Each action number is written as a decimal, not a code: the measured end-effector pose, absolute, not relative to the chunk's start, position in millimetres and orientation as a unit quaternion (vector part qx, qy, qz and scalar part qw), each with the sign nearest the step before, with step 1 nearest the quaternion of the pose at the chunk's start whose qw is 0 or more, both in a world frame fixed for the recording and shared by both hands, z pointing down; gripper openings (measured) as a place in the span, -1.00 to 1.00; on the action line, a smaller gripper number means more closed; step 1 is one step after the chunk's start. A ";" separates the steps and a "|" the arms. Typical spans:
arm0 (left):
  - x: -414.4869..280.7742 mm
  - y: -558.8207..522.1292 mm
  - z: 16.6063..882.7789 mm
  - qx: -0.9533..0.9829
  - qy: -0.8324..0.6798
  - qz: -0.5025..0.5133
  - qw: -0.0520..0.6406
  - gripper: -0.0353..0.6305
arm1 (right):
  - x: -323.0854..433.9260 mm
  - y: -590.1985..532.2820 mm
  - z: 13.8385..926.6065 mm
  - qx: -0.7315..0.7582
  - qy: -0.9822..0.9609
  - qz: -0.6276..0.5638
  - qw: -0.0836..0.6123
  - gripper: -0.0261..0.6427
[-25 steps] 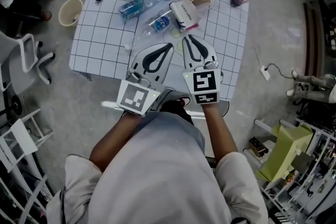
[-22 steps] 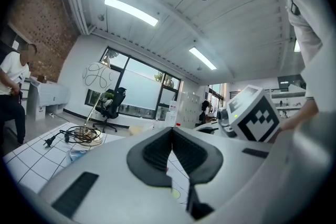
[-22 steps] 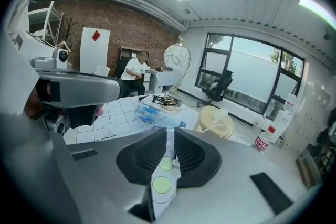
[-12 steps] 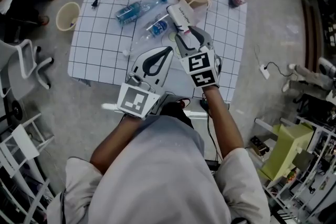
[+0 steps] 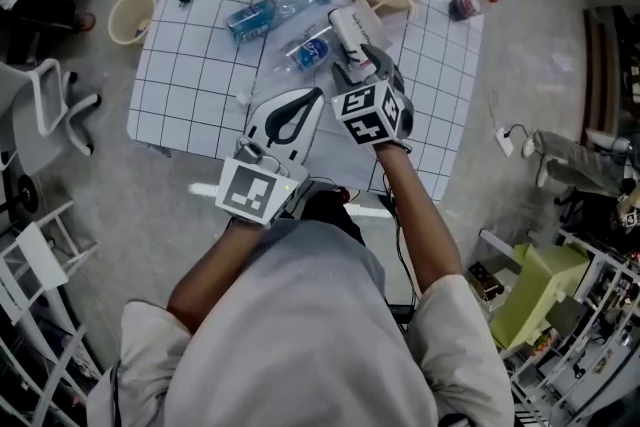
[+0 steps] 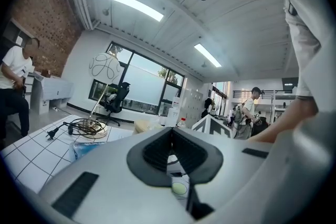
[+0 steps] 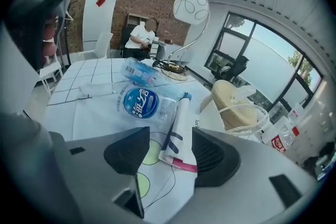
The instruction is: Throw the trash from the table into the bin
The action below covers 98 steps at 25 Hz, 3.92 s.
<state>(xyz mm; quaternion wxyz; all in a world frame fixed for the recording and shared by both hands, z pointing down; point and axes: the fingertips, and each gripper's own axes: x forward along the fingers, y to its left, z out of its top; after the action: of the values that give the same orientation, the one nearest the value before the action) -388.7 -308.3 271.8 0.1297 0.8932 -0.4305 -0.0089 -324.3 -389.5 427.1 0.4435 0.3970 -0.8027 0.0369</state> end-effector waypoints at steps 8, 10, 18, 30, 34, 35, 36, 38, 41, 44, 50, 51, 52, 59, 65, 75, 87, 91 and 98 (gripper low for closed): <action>-392.6 -311.2 278.6 0.893 -0.428 -0.014 0.137 -0.87 | -317.5 -402.9 457.8 0.399 -0.780 0.037 0.480 -0.23; -394.5 -313.3 279.8 0.892 -0.431 -0.011 0.138 -0.88 | -315.2 -404.4 460.6 0.405 -0.777 0.038 0.480 -0.23; -399.6 -316.3 280.3 0.889 -0.436 -0.017 0.139 -0.88 | -312.3 -411.9 470.4 0.418 -0.776 0.052 0.470 -0.25; -408.4 -316.8 281.0 0.883 -0.448 -0.014 0.140 -0.87 | -305.3 -411.3 463.3 0.436 -0.777 0.052 0.452 -0.79; -406.1 -316.8 281.4 0.885 -0.444 -0.013 0.139 -0.88 | -297.5 -411.5 453.8 0.450 -0.773 0.065 0.441 -0.83; -404.2 -316.0 281.3 0.887 -0.441 -0.016 0.138 -0.88 | -296.5 -410.5 451.4 0.452 -0.775 0.072 0.436 -0.83; -402.2 -315.4 281.3 0.889 -0.437 -0.018 0.137 -0.88 | -295.4 -409.1 448.9 0.455 -0.776 0.078 0.430 -0.83; -399.0 -315.5 280.5 0.891 -0.432 -0.017 0.138 -0.88 | -293.0 -406.5 444.0 0.460 -0.778 0.088 0.419 -0.83; -395.0 -315.2 278.6 0.895 -0.425 -0.019 0.134 -0.88 | -290.6 -402.4 437.2 0.466 -0.782 0.099 0.402 -0.83; -391.5 -313.4 278.5 0.898 -0.419 -0.020 0.134 -0.88 | -289.6 -396.0 430.5 0.470 -0.786 0.104 0.388 -0.83; -382.9 -310.8 274.6 0.902 -0.405 -0.035 0.148 -0.88 | -290.9 -374.7 413.8 0.473 -0.797 0.117 0.356 -0.83; -381.9 -310.1 274.6 0.903 -0.402 -0.035 0.148 -0.88 | -290.9 -371.0 413.0 0.474 -0.798 0.121 0.353 -0.83; -381.0 -309.3 274.4 0.904 -0.400 -0.035 0.149 -0.88 | -291.1 -367.1 412.5 0.474 -0.798 0.123 0.350 -0.83; -372.7 -304.1 272.3 0.908 -0.387 -0.041 0.156 -0.88 | -292.3 -346.8 401.5 0.475 -0.806 0.123 0.330 -0.83; -363.3 -301.6 274.7 0.914 -0.374 -0.032 0.153 -0.88 | -290.3 -336.0 383.3 0.486 -0.808 0.122 0.309 -0.83; -334.8 -301.6 265.7 0.929 -0.342 -0.025 0.137 -0.88 | -275.2 -314.9 347.9 0.520 -0.806 0.118 0.258 -0.83; -286.1 -281.9 263.1 0.948 -0.285 -0.011 0.138 -0.88 | -235.8 -280.8 318.6 0.574 -0.783 0.123 0.205 -0.83; -270.5 -274.2 258.3 0.955 -0.265 -0.013 0.130 -0.88 | -224.2 -267.9 308.0 0.594 -0.773 0.120 0.187 -0.83; -244.0 -265.9 251.4 0.964 -0.237 -0.010 0.123 -0.88 | -204.7 -246.2 290.3 0.629 -0.753 0.114 0.152 -0.83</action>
<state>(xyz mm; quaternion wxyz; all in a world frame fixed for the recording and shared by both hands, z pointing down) -244.0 -265.9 251.4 0.1227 0.9636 -0.2372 -0.0100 -204.7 -246.2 290.3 0.1521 0.6294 -0.7534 0.1142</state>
